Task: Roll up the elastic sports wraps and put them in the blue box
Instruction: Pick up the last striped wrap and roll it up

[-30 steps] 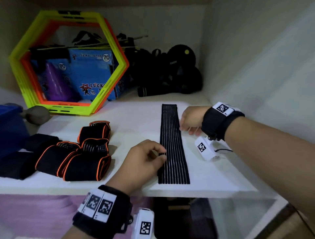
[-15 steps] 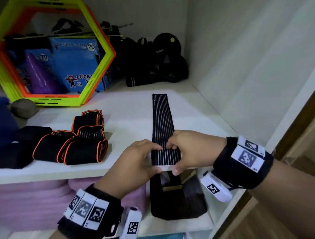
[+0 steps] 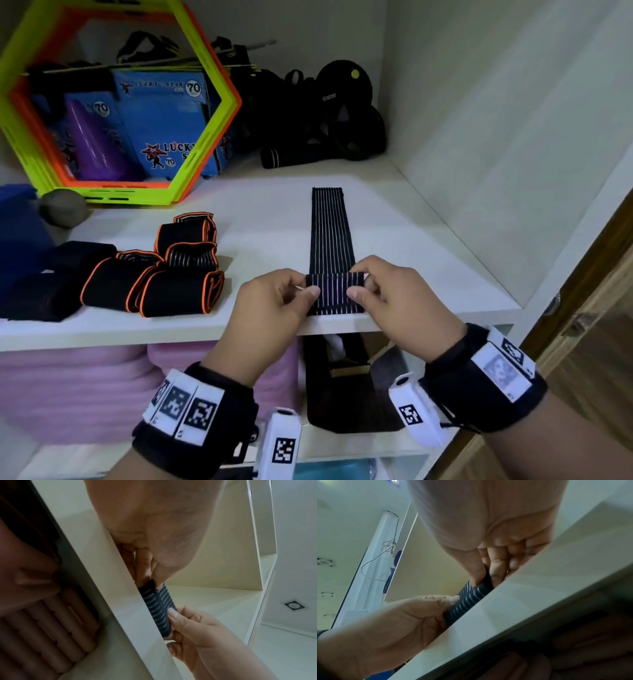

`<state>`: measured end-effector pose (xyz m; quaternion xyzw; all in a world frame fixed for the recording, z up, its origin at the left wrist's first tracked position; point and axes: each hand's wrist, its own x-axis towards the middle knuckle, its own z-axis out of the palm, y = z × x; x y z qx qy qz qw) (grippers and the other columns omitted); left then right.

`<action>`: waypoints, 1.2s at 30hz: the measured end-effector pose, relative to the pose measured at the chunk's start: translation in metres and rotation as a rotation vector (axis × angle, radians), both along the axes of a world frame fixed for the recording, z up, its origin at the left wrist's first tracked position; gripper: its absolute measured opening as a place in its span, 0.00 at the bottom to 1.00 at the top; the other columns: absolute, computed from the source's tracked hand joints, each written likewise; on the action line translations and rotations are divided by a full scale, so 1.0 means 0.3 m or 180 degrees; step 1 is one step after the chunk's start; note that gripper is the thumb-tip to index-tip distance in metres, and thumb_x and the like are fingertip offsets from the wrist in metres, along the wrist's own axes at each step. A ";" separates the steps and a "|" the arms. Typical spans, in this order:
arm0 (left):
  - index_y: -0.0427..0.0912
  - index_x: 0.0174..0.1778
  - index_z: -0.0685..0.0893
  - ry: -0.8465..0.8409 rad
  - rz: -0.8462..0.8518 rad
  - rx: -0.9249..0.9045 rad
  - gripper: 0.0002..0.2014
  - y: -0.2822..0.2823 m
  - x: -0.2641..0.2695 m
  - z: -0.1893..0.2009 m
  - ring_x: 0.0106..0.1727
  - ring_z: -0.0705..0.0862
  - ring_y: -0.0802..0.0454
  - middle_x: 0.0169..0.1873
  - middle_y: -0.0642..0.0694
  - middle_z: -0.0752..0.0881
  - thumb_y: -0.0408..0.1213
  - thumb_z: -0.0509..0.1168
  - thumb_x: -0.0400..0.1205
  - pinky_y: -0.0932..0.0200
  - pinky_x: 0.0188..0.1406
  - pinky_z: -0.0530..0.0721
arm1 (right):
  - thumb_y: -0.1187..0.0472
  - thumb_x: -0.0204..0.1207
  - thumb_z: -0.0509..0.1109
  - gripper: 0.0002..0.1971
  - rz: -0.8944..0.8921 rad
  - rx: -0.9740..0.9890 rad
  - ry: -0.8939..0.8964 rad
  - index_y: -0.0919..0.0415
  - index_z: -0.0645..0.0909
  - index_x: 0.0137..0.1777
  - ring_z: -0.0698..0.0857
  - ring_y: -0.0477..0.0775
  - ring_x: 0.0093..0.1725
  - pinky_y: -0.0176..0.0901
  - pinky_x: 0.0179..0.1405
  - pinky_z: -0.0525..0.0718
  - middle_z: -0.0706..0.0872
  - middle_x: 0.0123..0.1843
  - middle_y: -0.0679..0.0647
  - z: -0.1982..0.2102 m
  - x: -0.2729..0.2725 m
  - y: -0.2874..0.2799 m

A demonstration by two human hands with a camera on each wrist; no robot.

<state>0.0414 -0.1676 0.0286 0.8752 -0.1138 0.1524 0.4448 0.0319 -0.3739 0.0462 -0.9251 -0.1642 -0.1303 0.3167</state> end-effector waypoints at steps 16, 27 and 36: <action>0.57 0.52 0.86 -0.0255 -0.0836 0.1187 0.23 0.023 -0.034 0.010 0.52 0.80 0.62 0.52 0.62 0.81 0.63 0.77 0.66 0.65 0.52 0.79 | 0.52 0.80 0.71 0.05 -0.0242 -0.0067 0.0036 0.50 0.86 0.48 0.81 0.46 0.44 0.42 0.51 0.80 0.80 0.48 0.48 -0.027 0.019 0.016; 0.50 0.42 0.91 -0.0655 -0.0615 0.0860 0.06 0.033 -0.022 -0.017 0.55 0.87 0.63 0.46 0.57 0.92 0.44 0.69 0.78 0.56 0.58 0.83 | 0.49 0.73 0.79 0.07 0.0155 0.0410 0.0308 0.44 0.92 0.51 0.82 0.37 0.58 0.38 0.64 0.79 0.82 0.54 0.42 -0.032 0.007 -0.022; 0.51 0.42 0.92 -0.0740 -0.0526 0.0790 0.06 0.018 -0.022 -0.024 0.50 0.88 0.61 0.43 0.57 0.92 0.46 0.71 0.78 0.53 0.53 0.86 | 0.59 0.75 0.76 0.06 -0.0119 0.0471 0.0067 0.45 0.91 0.40 0.81 0.38 0.53 0.27 0.54 0.73 0.84 0.46 0.41 -0.062 0.018 0.011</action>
